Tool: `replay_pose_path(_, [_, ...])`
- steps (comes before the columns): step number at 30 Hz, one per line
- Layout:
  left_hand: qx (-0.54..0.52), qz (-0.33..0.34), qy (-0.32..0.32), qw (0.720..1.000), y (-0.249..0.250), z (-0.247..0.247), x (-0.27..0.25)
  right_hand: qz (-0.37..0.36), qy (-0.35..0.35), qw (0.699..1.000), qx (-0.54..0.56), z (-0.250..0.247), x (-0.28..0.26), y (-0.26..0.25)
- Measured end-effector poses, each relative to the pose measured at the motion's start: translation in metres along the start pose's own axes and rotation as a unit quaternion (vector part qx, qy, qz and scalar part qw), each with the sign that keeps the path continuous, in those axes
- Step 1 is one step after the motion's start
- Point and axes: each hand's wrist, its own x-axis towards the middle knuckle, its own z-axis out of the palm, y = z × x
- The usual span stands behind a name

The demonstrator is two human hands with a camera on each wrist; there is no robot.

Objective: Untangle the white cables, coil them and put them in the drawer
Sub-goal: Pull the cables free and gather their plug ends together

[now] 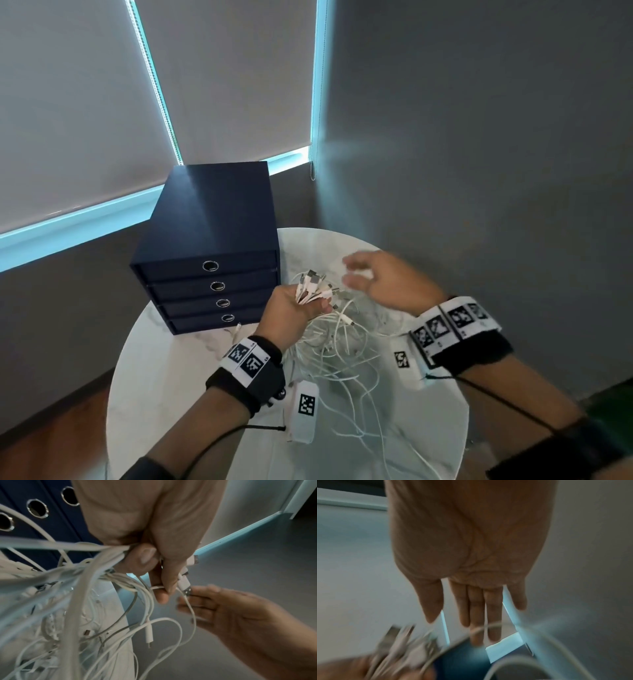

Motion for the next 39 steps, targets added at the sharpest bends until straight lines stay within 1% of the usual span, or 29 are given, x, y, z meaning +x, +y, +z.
replay_pose_path(1, [0.004,0.008,-0.005,1.0,0.003,0.001,0.001,-0.008,-0.032,0.999,0.018,0.011,0.002,-0.002])
replay_pose_path(2, [0.003,0.014,-0.005,1.0,0.004,0.002,0.001,-0.013,-0.043,0.998,0.048,0.019,0.005,-0.003])
replay_pose_path(4, [-0.001,0.01,0.017,1.0,0.003,-0.002,0.0,-0.01,-0.034,0.994,0.1,0.029,0.011,-0.002])
replay_pose_path(6, [0.003,-0.007,0.036,0.999,-0.004,-0.012,-0.002,-0.003,-0.036,0.992,0.124,0.036,0.015,-0.001])
replay_pose_path(9, [0.051,-0.054,-0.005,0.997,-0.015,-0.023,-0.009,0.009,-0.04,0.988,0.147,0.042,0.019,0.002])
replay_pose_path(10, [0.074,-0.068,-0.02,0.995,-0.019,-0.024,-0.012,0.012,-0.029,0.989,0.144,0.043,0.021,0.003])
replay_pose_path(12, [0.093,-0.076,-0.028,0.992,-0.024,-0.025,-0.018,0.015,-0.013,0.992,0.123,0.044,0.024,0.004])
replay_pose_path(15, [0.092,-0.041,0.002,0.995,-0.025,-0.025,-0.021,0.021,-0.014,0.998,0.053,0.045,0.024,0.006])
replay_pose_path(16, [0.085,-0.03,0.017,0.996,-0.025,-0.024,-0.021,0.021,-0.023,0.999,0.028,0.047,0.024,0.008])
replay_pose_path(18, [0.083,-0.01,0.026,0.996,-0.022,-0.021,-0.022,0.017,-0.054,0.998,-0.012,0.052,0.022,0.01])
replay_pose_path(19, [0.092,-0.003,0.02,0.996,-0.021,-0.019,-0.023,0.013,-0.065,0.998,-0.019,0.055,0.022,0.011])
replay_pose_path(21, [0.107,0.003,-0.016,0.994,-0.019,-0.014,-0.025,0.008,-0.062,0.998,0.008,0.06,0.024,0.013])
replay_pose_path(23, [0.129,0.007,-0.056,0.99,-0.016,-0.006,-0.032,0.009,-0.036,0.998,0.046,0.06,0.027,0.012])
replay_pose_path(26, [0.195,0.022,-0.066,0.978,-0.021,-0.002,-0.035,-0.004,-0.001,0.997,0.082,0.052,0.031,0.006])
replay_pose_path(28, [0.216,-0.005,-0.052,0.975,-0.027,-0.01,-0.031,-0.013,0.029,0.994,0.103,0.041,0.034,0.005])
replay_pose_path(30, [0.237,-0.032,-0.04,0.97,-0.033,-0.022,-0.025,-0.003,0.078,0.985,0.151,0.025,0.038,0.008])
replay_pose_path(33, [0.274,-0.029,-0.031,0.961,-0.036,-0.031,-0.022,0.019,0.18,0.955,0.233,-0.004,0.041,0.011])
replay_pose_path(35, [0.262,-0.02,-0.014,0.965,-0.033,-0.033,-0.02,0.018,0.226,0.942,0.25,-0.019,0.042,0.013])
replay_pose_path(37, [0.239,-0.013,0.008,0.971,-0.029,-0.035,-0.016,0.024,0.239,0.937,0.253,-0.026,0.042,0.017])
replay_pose_path(39, [0.213,-0.008,0.021,0.977,-0.025,-0.04,-0.014,0.045,0.236,0.936,0.258,-0.025,0.04,0.022])
